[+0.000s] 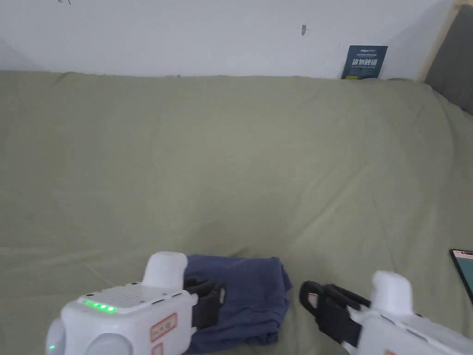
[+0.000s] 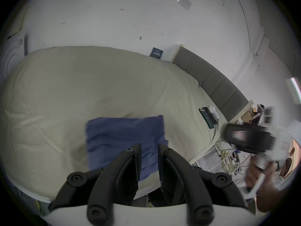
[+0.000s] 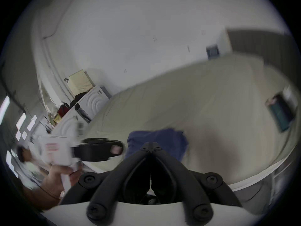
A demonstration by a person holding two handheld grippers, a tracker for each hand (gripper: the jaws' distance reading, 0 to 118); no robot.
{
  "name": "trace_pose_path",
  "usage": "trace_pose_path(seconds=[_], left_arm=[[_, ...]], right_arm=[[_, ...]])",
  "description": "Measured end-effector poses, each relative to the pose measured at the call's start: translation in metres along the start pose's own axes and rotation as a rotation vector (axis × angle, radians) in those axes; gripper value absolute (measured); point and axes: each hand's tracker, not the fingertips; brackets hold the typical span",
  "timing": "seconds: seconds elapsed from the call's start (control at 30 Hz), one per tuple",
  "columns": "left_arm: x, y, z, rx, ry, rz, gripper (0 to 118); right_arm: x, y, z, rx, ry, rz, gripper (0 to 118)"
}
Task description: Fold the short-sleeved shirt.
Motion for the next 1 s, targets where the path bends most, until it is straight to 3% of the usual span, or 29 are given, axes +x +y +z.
trace_pose_path(seconds=[0.03,0.1,0.13,0.17,0.2,0.23,0.27,0.3,0.4,0.43,0.63,0.7,0.73,0.8,0.83,0.87,0.9,0.93,1.0], left_arm=[[-0.009,-0.001,0.008,0.007,0.004,0.018,23],[-0.027,-0.001,0.014,0.024,0.005,0.028,23],[-0.036,-0.002,0.016,0.03,0.002,0.03,29],[-0.045,-0.003,0.017,0.033,-0.005,0.043,49],[-0.054,-0.004,0.015,0.033,-0.024,0.071,86],[-0.064,-0.007,0.01,0.028,-0.043,0.108,107],[-0.073,-0.011,0.007,0.026,-0.051,0.139,116],[-0.083,-0.014,0.002,0.041,-0.085,0.172,117],[-0.111,-0.021,-0.024,0.019,-0.172,0.283,117],[-0.12,-0.022,-0.036,-0.008,-0.21,0.322,117],[-0.144,-0.033,-0.127,-0.154,-0.49,0.533,116],[-0.142,-0.041,-0.146,-0.199,-0.468,0.585,115],[-0.135,-0.037,-0.144,-0.062,-0.479,0.559,114],[-0.121,-0.028,-0.143,-0.094,-0.352,0.563,108],[-0.116,-0.025,-0.141,-0.104,-0.271,0.507,86],[-0.111,-0.024,-0.137,-0.119,-0.139,0.439,42],[-0.112,-0.027,-0.14,-0.141,-0.147,0.428,27],[-0.116,-0.029,-0.138,-0.114,-0.224,0.489,27],[-0.121,-0.025,-0.126,-0.112,-0.219,0.501,27]], right_arm=[[0.01,0.003,-0.022,-0.042,0.028,-0.031,1],[0.026,0.004,-0.06,-0.043,-0.001,-0.013,1],[0.038,0.004,-0.079,-0.084,0.029,-0.038,1],[0.052,0.002,-0.094,-0.121,0.105,-0.108,1],[0.065,-0.001,-0.106,-0.142,0.161,-0.172,1],[0.077,-0.008,-0.116,-0.164,0.205,-0.25,1],[0.087,-0.012,-0.123,-0.191,0.212,-0.287,1],[0.096,-0.016,-0.13,-0.206,0.197,-0.308,1],[0.108,-0.023,-0.138,-0.225,0.083,-0.239,1],[0.111,-0.022,-0.137,-0.201,0.134,-0.265,1],[0.112,-0.023,-0.137,-0.181,0.164,-0.254,1],[0.113,-0.023,-0.137,-0.179,0.174,-0.264,1],[0.112,-0.023,-0.137,-0.179,0.174,-0.258,1],[0.106,-0.022,-0.135,-0.167,0.159,-0.221,1],[0.102,-0.022,-0.133,-0.152,0.138,-0.176,1],[0.096,-0.021,-0.13,-0.136,0.125,-0.138,1],[0.09,-0.02,-0.129,-0.123,0.158,-0.112,1],[0.082,-0.02,-0.126,-0.103,0.152,-0.071,1],[0.069,-0.019,-0.116,-0.078,0.146,-0.007,1]])
